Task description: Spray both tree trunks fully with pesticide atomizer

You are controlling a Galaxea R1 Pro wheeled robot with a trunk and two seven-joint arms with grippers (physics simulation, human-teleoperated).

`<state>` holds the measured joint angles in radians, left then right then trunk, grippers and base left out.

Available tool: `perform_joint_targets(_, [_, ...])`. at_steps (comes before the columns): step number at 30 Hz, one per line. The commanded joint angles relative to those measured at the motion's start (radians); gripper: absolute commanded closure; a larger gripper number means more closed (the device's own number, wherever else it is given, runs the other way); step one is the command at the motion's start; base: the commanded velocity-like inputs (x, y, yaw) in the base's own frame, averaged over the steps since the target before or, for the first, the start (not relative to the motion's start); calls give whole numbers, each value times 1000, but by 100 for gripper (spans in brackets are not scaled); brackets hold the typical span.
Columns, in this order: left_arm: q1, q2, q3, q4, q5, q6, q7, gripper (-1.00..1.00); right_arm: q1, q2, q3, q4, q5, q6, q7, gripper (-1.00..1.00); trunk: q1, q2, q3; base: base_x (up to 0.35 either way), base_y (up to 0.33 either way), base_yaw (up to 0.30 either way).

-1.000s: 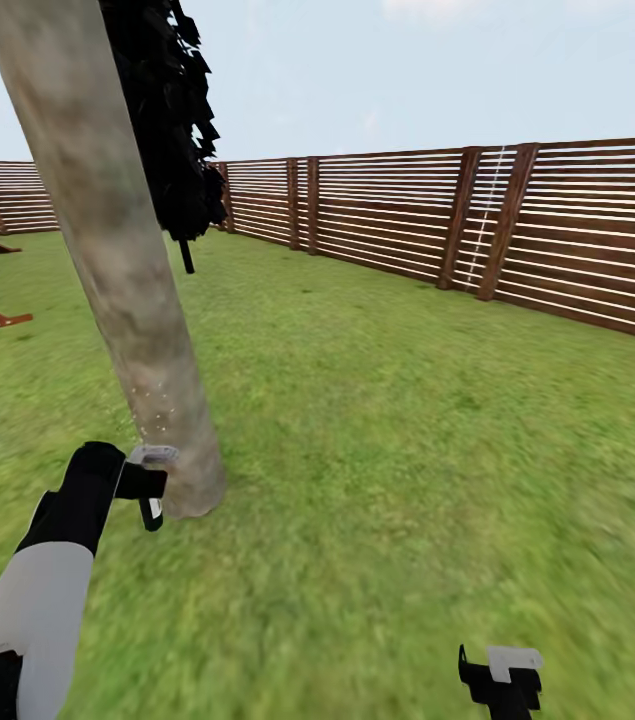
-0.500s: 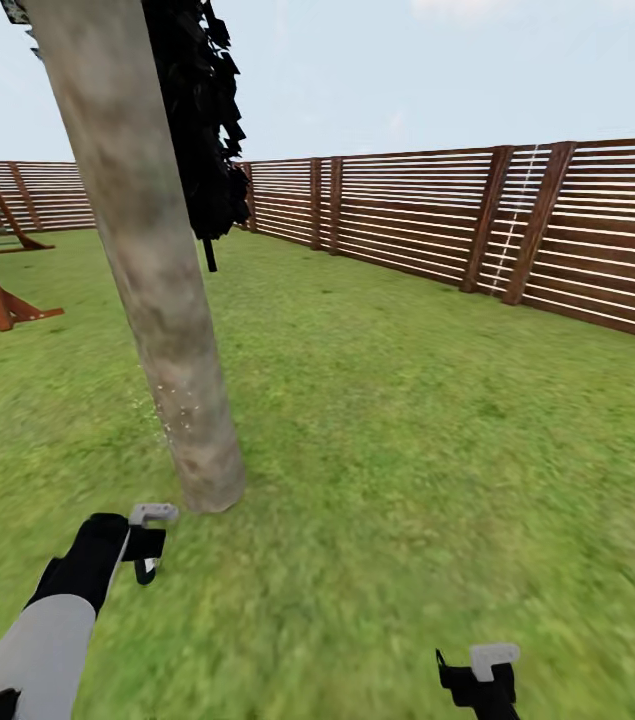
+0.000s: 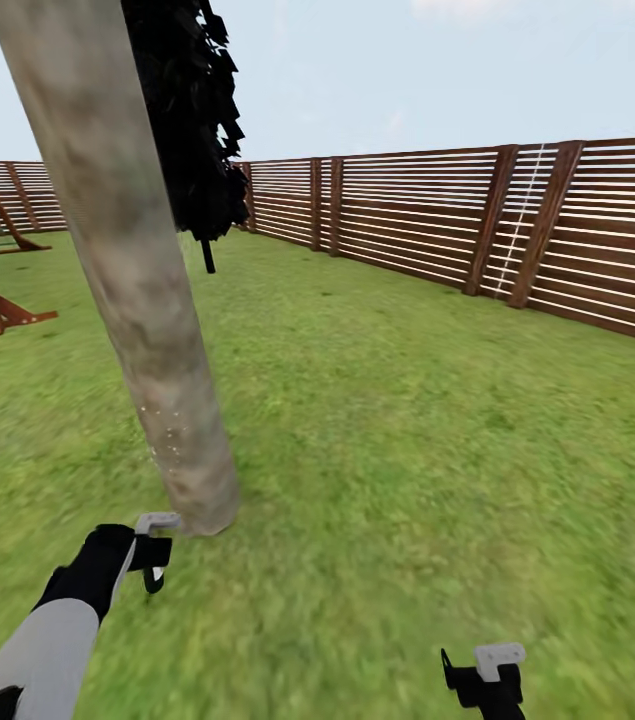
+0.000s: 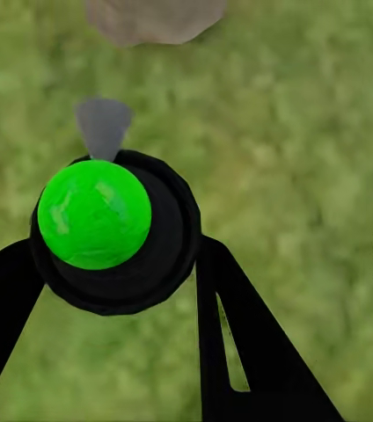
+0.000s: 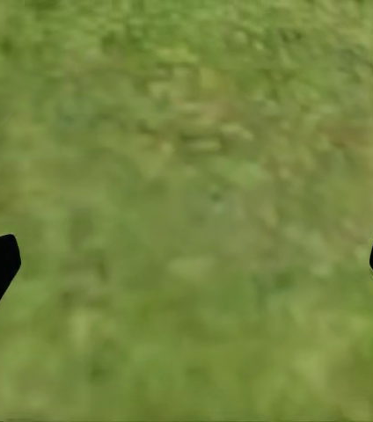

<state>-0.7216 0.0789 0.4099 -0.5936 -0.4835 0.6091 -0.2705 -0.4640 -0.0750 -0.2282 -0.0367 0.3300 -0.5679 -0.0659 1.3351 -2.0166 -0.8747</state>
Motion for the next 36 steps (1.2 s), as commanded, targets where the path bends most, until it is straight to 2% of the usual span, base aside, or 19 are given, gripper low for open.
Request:
perform_joint_targets(1, [-1,-1,5,-6,-10,3,-12,100,-1,0,-4,1,11,-3,-6,-100,0,0,-1,134,-212,0])
perform_joint_targets(12, [0,1,7,-14,-11,6,-16,100,-1,0,-4,1,12,-3,-6,-100,0,0,-1,-71,-273,215])
perform_joint_targets(16, [0,0,7,-14,-11,6,-12,100,-1,0,-3,1,12,-3,-6,-100,0,0,-1,2,-276,33])
perform_joint_targets(24, [0,1,7,-14,-11,6,-11,100,-1,0,-3,2,12,-3,-6,-100,0,0,-1,156,-254,21])
perform_joint_targets(36, [0,-2,7,-14,-10,6,-10,100,-1,0,-3,3,12,-3,-6,-100,0,0,-1,146,-248,212])
